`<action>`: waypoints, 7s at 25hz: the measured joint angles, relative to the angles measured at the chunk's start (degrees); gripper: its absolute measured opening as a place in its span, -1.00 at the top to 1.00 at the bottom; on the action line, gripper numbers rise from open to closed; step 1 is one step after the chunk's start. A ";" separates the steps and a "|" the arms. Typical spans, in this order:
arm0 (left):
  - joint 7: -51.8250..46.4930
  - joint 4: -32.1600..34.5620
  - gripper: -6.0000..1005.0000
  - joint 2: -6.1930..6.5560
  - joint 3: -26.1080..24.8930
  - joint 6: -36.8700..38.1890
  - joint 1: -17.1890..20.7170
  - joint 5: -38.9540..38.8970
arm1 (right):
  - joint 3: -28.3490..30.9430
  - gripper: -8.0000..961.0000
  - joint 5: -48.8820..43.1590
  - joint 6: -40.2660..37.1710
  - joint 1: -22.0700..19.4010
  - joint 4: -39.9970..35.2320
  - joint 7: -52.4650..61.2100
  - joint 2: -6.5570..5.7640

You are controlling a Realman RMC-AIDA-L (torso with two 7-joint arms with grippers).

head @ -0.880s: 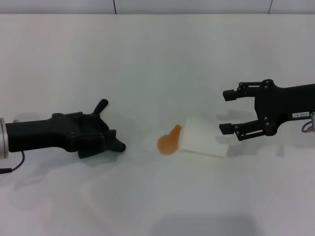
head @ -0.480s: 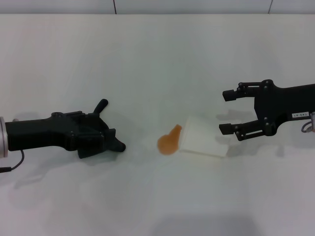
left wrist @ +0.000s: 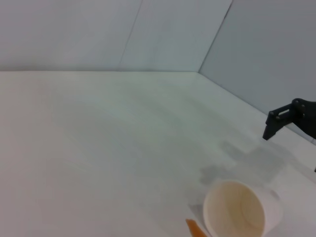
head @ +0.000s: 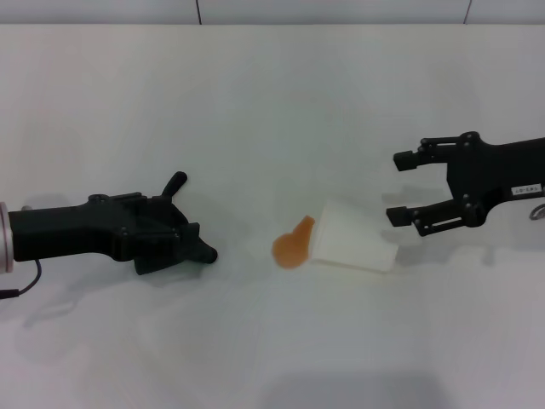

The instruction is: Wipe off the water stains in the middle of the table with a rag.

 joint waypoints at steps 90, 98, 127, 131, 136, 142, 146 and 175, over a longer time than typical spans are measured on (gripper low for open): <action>-0.18 0.00 -0.68 0.47 -0.61 -1.23 -3.34 -0.27 | -37.99 -0.61 -23.56 10.77 11.27 -14.82 46.21 0.63; -0.18 0.00 -0.68 0.42 -0.61 -1.24 -3.42 -0.26 | -38.08 -0.58 -23.56 11.18 11.27 -14.57 46.21 0.63; 0.26 0.00 -0.69 0.56 -1.49 -1.41 -3.37 -0.65 | -17.14 -0.34 -14.03 9.78 4.35 -25.64 37.00 0.13; 0.33 0.00 -0.69 0.55 -1.49 -1.48 -3.50 -1.03 | -11.33 -0.34 -4.58 9.95 -0.02 -23.04 29.76 0.10; 0.35 0.00 -0.68 0.50 -1.50 -1.97 -3.44 -1.05 | -4.86 -0.34 8.91 9.95 -5.34 -14.74 16.63 0.01; 0.34 0.00 -0.68 0.55 -1.50 -2.01 -3.11 -1.05 | -0.47 -0.34 14.68 8.64 -7.13 -4.91 6.73 -0.12; 0.34 0.00 -0.68 0.58 -1.49 -2.02 -3.21 -1.07 | -0.02 -0.34 16.44 8.68 -8.09 0.72 -1.39 0.00; 0.52 0.00 -0.68 0.40 -1.49 -2.01 -2.95 -1.07 | -5.14 -0.34 19.03 14.19 -7.88 16.47 -27.60 -0.31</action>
